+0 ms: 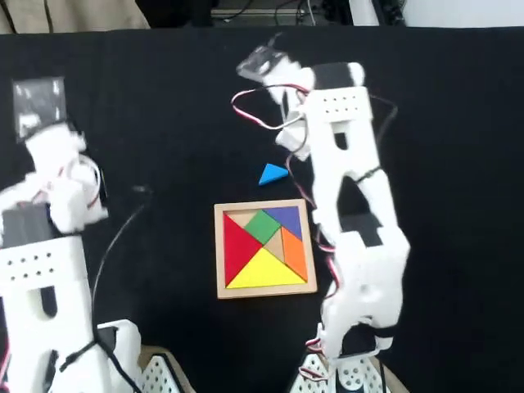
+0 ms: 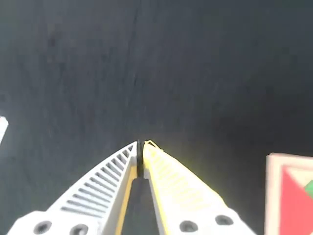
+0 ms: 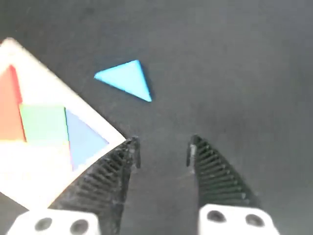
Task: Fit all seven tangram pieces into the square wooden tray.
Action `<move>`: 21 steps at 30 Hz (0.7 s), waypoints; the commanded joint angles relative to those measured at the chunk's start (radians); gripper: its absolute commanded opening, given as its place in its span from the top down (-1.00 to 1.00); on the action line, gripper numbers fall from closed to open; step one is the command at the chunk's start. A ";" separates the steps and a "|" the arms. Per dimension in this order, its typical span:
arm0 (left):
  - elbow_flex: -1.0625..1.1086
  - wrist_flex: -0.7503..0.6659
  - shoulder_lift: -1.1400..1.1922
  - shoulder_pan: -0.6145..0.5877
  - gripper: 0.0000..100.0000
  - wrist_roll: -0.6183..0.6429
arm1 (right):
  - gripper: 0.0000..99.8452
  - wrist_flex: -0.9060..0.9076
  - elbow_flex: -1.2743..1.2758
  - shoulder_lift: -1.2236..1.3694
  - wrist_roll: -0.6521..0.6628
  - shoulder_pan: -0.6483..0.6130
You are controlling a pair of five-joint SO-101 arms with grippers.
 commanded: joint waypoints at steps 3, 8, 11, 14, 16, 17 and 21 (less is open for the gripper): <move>0.326 -0.181 -0.129 -0.088 0.94 0.066 | 0.62 0.021 -0.096 0.053 0.222 -0.060; 0.570 -0.374 -0.129 -0.090 0.94 0.071 | 0.62 0.064 -0.104 0.120 0.345 -0.087; 0.624 -0.419 -0.138 -0.087 0.93 0.071 | 0.62 0.046 -0.105 0.160 0.384 -0.086; 0.653 -0.457 -0.129 -0.045 0.93 0.071 | 0.62 -0.002 -0.105 0.209 0.393 -0.087; 0.690 -0.499 -0.129 -0.012 0.93 0.069 | 0.62 -0.020 -0.105 0.232 0.402 -0.087; 0.702 -0.512 -0.129 0.001 0.93 0.069 | 0.62 -0.020 -0.105 0.239 0.423 -0.089; 0.731 -0.548 -0.129 0.021 0.93 0.069 | 0.62 -0.015 -0.107 0.243 0.448 -0.106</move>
